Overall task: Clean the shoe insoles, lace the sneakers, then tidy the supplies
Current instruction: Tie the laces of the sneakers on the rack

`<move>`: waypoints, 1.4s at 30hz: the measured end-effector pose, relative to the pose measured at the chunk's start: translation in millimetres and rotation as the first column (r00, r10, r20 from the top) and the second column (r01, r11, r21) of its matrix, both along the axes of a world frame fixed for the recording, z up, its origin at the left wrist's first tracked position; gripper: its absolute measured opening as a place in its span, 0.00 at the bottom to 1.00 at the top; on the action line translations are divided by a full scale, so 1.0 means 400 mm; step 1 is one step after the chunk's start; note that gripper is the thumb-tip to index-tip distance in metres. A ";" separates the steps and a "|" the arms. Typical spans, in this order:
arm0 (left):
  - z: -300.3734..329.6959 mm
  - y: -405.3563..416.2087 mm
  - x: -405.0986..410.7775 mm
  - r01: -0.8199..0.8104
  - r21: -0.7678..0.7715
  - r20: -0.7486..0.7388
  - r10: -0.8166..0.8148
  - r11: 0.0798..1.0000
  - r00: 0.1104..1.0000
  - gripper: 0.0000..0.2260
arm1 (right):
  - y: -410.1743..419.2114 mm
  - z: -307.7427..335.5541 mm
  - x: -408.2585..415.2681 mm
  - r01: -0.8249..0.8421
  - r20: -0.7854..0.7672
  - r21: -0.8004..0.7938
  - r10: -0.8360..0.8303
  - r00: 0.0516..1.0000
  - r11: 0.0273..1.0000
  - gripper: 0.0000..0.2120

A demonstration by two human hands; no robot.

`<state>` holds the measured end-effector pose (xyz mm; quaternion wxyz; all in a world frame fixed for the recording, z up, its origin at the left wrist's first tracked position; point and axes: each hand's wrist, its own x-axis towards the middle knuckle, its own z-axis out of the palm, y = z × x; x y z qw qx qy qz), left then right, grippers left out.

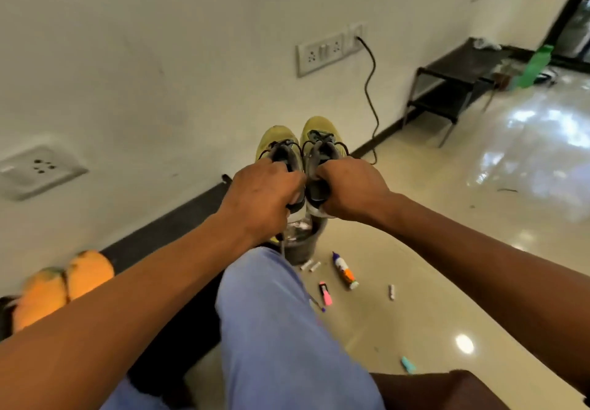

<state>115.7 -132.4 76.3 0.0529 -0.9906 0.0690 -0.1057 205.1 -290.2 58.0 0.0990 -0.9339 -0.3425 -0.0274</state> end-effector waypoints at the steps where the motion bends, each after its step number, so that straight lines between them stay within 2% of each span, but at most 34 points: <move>1: 0.014 0.034 -0.031 -0.034 -0.004 0.009 0.034 0.999 0.999 0.12 | 0.043 0.020 -0.014 -0.044 -0.006 -0.003 0.044 0.999 0.999 0.10; 7: 0.022 0.194 -0.188 -0.230 -0.051 0.025 0.232 0.972 0.973 0.09 | 0.263 0.049 -0.088 -0.281 -0.054 -0.031 0.279 0.959 0.959 0.11; 13: -0.089 0.296 -0.306 -0.332 -0.077 0.029 0.335 0.940 0.942 0.14 | 0.428 -0.037 -0.169 -0.392 -0.135 -0.066 0.381 0.915 0.918 0.12; 19: -0.228 0.365 -0.374 -0.396 -0.106 -0.049 0.392 0.912 0.918 0.13 | 0.502 -0.182 -0.223 -0.387 -0.188 -0.092 0.366 0.912 0.917 0.12; 24: -0.277 0.394 -0.373 -0.418 -0.125 -0.137 0.402 0.900 0.905 0.11 | 0.530 -0.263 -0.237 -0.356 -0.235 -0.089 0.328 0.915 0.930 0.10; 30: -0.307 0.403 -0.370 -0.437 -0.137 -0.158 0.416 0.889 0.896 0.08 | 0.549 -0.295 -0.236 -0.351 -0.201 -0.093 0.328 0.923 0.932 0.08; 36: -0.320 0.410 -0.372 -0.437 -0.142 -0.151 0.416 0.888 0.897 0.07 | 0.547 -0.274 -0.242 -0.381 -0.208 -0.164 0.346 0.915 0.910 0.11; 39: -0.325 0.430 -0.376 -0.454 -0.232 -0.210 0.411 0.860 0.887 0.13 | 0.548 -0.226 -0.239 -0.413 -0.170 -0.234 0.381 0.909 0.880 0.10; 42: -0.308 0.456 -0.382 -0.449 -0.455 -0.187 0.410 0.769 0.893 0.19 | 0.566 -0.152 -0.237 -0.419 -0.128 -0.249 0.399 0.908 0.873 0.12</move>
